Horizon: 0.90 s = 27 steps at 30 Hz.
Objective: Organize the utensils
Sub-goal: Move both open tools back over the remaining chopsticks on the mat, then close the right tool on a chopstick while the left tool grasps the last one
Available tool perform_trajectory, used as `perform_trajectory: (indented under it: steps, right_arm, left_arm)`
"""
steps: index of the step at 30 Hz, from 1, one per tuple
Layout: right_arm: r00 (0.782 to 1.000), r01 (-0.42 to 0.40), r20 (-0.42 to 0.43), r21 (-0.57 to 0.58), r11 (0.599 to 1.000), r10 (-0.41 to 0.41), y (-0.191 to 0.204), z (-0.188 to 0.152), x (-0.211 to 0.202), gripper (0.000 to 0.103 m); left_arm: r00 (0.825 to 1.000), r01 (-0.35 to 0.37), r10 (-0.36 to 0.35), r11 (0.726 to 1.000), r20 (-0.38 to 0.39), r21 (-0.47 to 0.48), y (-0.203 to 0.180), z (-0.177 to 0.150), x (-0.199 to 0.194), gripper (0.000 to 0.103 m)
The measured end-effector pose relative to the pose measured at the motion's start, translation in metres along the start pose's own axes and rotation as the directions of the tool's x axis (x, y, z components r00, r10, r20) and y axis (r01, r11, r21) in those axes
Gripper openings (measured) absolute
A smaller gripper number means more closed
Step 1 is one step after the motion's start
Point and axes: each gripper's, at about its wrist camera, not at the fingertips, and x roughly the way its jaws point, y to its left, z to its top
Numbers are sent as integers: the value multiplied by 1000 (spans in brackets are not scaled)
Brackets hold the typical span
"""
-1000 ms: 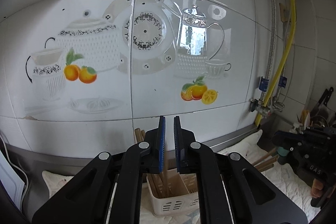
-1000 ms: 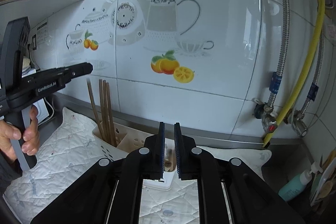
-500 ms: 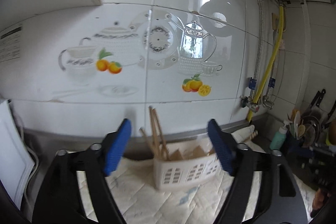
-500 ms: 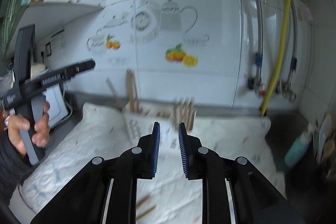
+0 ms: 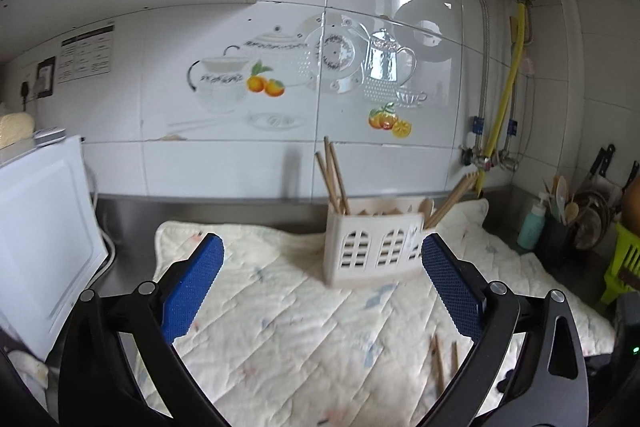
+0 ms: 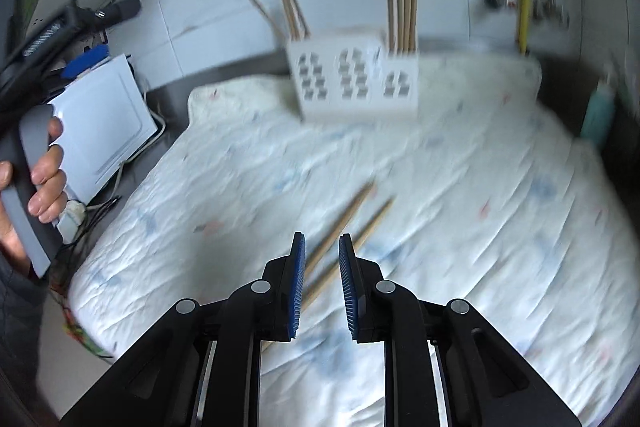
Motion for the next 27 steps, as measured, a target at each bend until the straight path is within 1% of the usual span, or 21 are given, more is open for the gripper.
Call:
perform_trajectory:
  steps: [2, 4, 6, 8, 11, 13, 15, 18, 20, 23, 27]
  right_arm:
    - [1000, 3, -24, 21, 1000, -2, 5, -10, 8, 16]
    - [999, 2, -48, 46, 999, 0, 8, -17, 15, 12]
    - [998, 14, -63, 68, 998, -10, 9, -19, 21, 12]
    - [997, 13, -74, 101, 995, -5, 7, -19, 25, 12]
    - [995, 29, -97, 147, 989, -15, 4, -22, 32, 12]
    - [993, 42, -114, 179, 983, -21, 2, -24, 38, 12]
    - [992, 34, -128, 213, 976, -7, -1, -26, 42, 12]
    - [990, 42, -142, 242, 969, -8, -1, -27, 46, 12]
    - [988, 41, -155, 269, 962, 1, -2, -28, 48, 13]
    - [987, 64, -162, 275, 959, -20, 1, -27, 51, 13]
    - [984, 86, -174, 320, 944, -31, -1, -26, 53, 13]
  left_arm:
    - [1000, -3, 3, 1000, 3, 12, 1, -9, -9, 98]
    - [1000, -11, 11, 1000, 11, 21, 2, -16, -17, 98]
    - [1000, -9, 9, 1000, 19, 30, 3, -23, -25, 98]
    - [999, -24, 23, 999, 28, 47, 4, -29, -31, 98]
    - [1000, -1, 0, 999, 14, 52, 6, -37, -35, 98]
    - [1000, -7, 6, 998, 7, 65, 6, -43, -36, 98]
    - [1000, -9, 9, 997, 3, 71, 6, -47, -36, 98]
    - [1000, 7, -6, 998, -9, 60, 10, -53, -35, 98]
    - [1000, -1, 1, 998, -11, 56, 11, -57, -35, 98]
    - [1000, 4, -4, 999, -18, 34, 16, -61, -35, 98]
    - [1000, -3, 3, 1000, -22, 17, 20, -65, -34, 98]
